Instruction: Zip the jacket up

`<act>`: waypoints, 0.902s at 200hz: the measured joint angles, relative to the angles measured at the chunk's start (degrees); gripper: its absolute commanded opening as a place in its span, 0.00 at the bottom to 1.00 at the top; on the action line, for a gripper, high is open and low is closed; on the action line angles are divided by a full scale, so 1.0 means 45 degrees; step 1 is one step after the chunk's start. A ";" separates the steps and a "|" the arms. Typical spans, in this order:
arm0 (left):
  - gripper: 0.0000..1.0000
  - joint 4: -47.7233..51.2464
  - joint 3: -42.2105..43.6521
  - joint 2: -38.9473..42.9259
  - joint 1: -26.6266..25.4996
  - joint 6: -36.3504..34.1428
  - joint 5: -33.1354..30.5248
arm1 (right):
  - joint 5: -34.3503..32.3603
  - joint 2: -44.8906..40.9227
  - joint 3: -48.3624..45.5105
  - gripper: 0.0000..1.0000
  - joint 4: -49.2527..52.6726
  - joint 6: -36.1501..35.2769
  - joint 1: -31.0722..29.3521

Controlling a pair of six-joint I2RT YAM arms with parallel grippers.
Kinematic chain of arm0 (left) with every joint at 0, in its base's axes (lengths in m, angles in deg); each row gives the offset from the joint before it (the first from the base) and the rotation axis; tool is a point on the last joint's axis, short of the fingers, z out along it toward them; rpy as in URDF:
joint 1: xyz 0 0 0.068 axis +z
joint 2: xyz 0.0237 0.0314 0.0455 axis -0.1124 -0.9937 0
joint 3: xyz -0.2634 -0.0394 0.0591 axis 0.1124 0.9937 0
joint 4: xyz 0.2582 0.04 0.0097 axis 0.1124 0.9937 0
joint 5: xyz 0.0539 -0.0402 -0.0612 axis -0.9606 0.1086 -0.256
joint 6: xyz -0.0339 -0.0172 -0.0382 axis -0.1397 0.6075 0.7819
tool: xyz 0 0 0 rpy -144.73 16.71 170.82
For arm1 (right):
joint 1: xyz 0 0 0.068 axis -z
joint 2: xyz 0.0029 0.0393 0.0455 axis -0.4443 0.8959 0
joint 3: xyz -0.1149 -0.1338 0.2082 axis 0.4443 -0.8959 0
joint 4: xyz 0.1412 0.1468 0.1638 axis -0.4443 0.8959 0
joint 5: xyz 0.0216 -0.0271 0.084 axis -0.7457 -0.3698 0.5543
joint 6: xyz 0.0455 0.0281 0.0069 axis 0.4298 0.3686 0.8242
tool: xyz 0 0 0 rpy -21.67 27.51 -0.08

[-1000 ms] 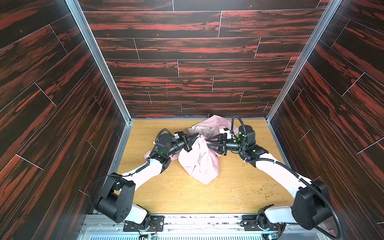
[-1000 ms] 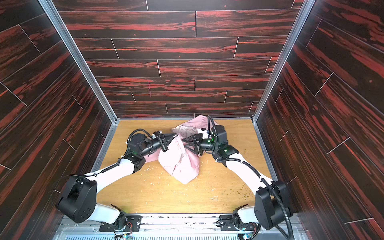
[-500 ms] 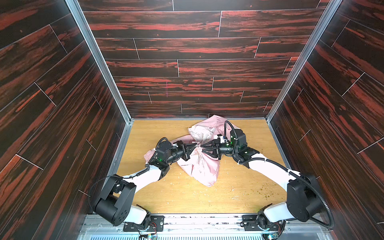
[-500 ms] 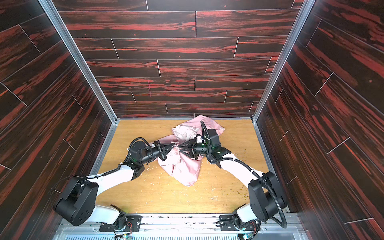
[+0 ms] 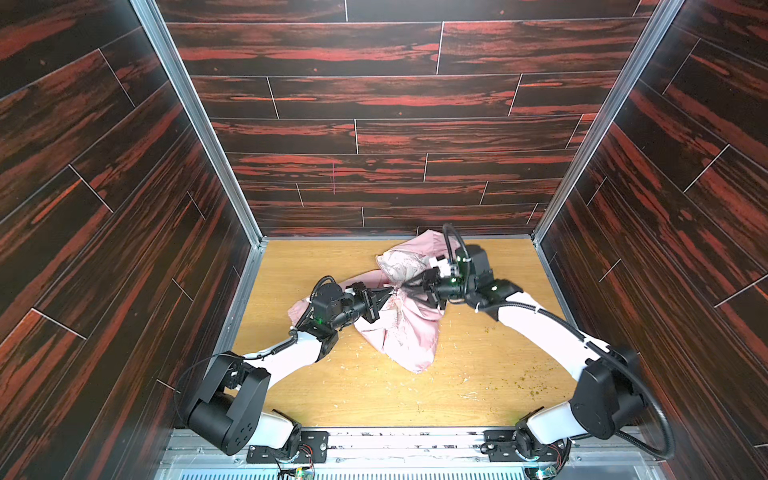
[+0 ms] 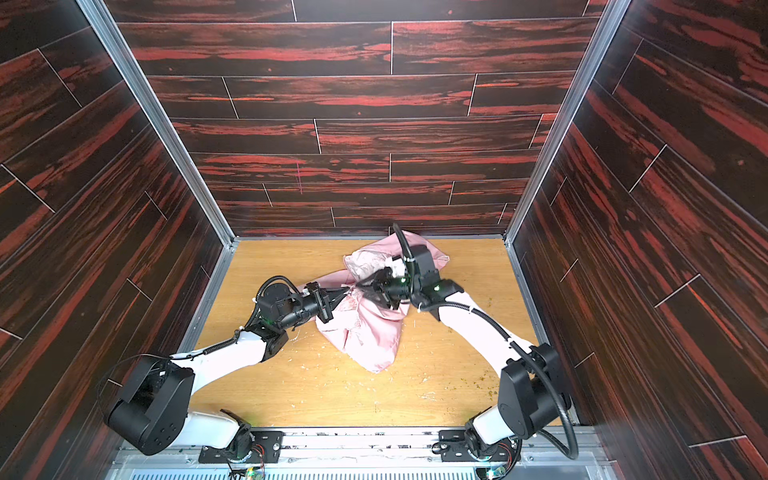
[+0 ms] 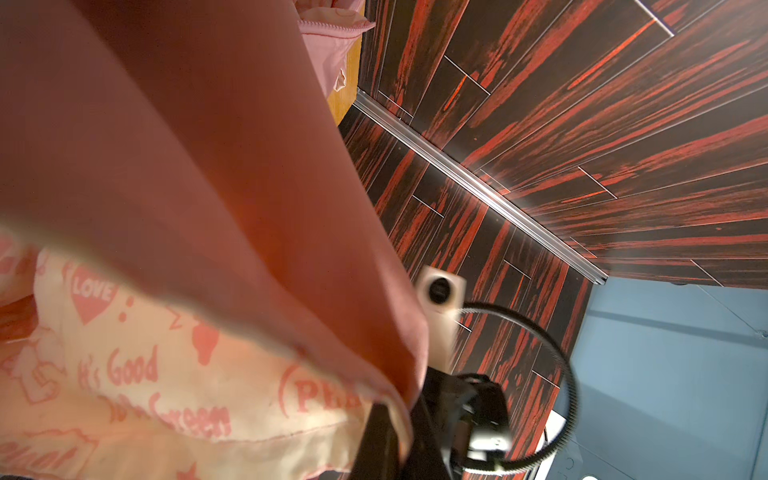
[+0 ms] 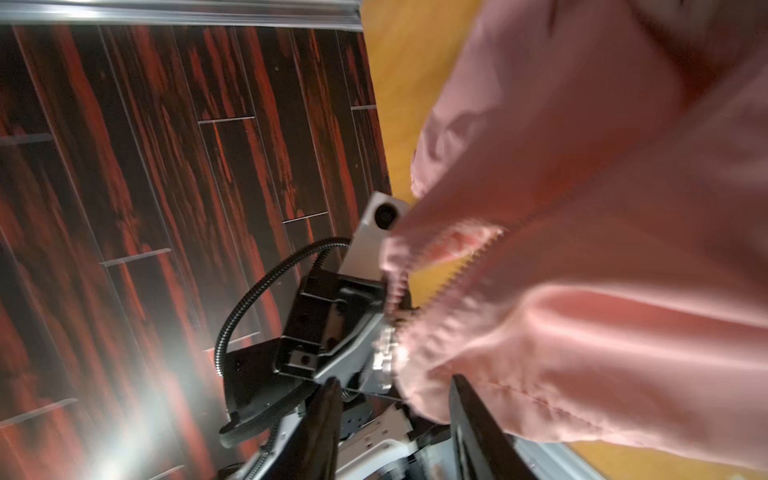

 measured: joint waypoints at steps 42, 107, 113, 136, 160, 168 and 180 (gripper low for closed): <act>0.00 0.0029 -0.0029 -0.0010 0.0000 0.0000 0.0068 | -0.2822 0.0228 0.3347 0.79 0.4017 -0.4838 -0.1248; 0.00 0.0155 -0.0364 -0.0053 0.0000 0.0005 0.0301 | -0.6392 0.1107 0.2725 0.81 0.6528 -0.8626 -0.3798; 0.00 0.0165 -0.0364 -0.0053 0.0000 0.0000 0.0316 | -0.6620 0.1107 0.2637 0.81 0.6581 -0.8684 -0.3808; 0.00 0.0194 -0.0364 -0.0053 0.0000 0.0000 0.0355 | -0.7407 0.1107 0.2608 0.81 0.6713 -0.8811 -0.3759; 0.00 0.0423 -0.0461 -0.0053 0.0000 -0.0049 0.0418 | -0.8281 0.1239 0.2846 0.81 0.6815 -0.8830 -0.3740; 0.00 0.0476 -0.0505 -0.0053 0.0000 -0.0063 0.0442 | -0.8505 0.1341 0.3016 0.81 0.6819 -0.8830 -0.3730; 0.00 0.0588 -0.0554 -0.0053 0.0000 -0.0102 0.0466 | -0.8728 0.1486 0.3279 0.81 0.6785 -0.8825 -0.3716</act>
